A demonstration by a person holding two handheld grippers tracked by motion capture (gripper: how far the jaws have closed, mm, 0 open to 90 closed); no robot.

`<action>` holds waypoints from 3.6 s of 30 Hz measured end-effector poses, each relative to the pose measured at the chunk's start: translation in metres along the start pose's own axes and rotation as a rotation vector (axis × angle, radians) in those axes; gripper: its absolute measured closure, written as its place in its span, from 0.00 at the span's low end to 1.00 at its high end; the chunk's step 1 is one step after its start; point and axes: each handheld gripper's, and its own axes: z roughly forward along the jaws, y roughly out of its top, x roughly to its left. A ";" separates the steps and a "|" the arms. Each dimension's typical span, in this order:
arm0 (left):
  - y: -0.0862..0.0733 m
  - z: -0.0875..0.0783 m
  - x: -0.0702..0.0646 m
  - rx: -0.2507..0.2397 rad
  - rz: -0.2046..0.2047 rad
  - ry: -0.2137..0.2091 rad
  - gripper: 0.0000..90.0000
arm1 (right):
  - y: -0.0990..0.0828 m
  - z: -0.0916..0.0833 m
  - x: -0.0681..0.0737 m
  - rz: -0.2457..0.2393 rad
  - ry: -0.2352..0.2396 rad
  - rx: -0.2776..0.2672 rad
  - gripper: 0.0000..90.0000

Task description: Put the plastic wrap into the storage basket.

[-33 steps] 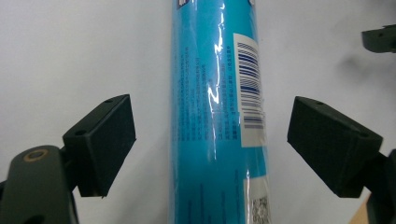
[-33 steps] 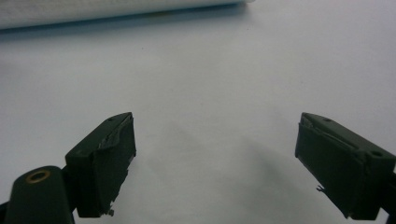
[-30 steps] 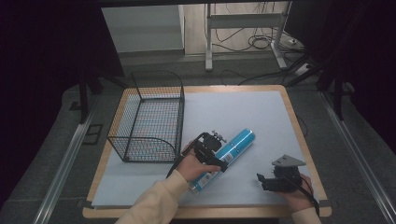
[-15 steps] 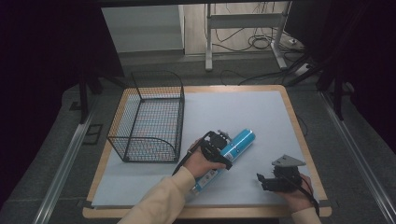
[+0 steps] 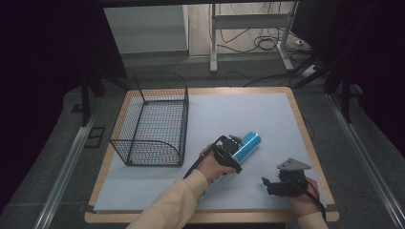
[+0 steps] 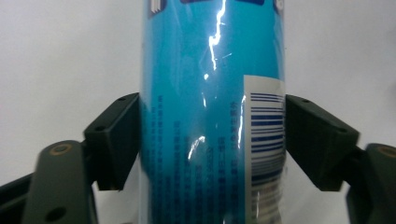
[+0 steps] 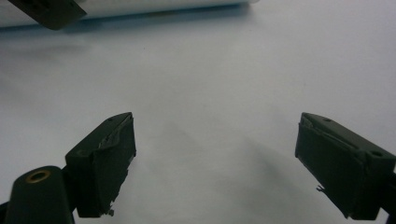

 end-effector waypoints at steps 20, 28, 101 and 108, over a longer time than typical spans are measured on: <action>0.004 0.000 0.011 0.059 -0.034 -0.057 0.35 | -0.001 0.000 -0.002 0.005 0.000 0.002 0.14; 0.003 -0.008 0.015 0.064 -0.027 -0.051 0.35 | -0.001 0.000 -0.002 0.011 -0.007 -0.001 0.14; 0.021 -0.092 0.046 -0.024 -0.023 0.066 0.35 | -0.001 -0.001 -0.004 0.023 -0.026 -0.009 0.14; 0.024 -0.093 0.053 -0.012 -0.034 0.063 0.35 | -0.001 -0.001 -0.004 0.020 -0.025 -0.010 0.14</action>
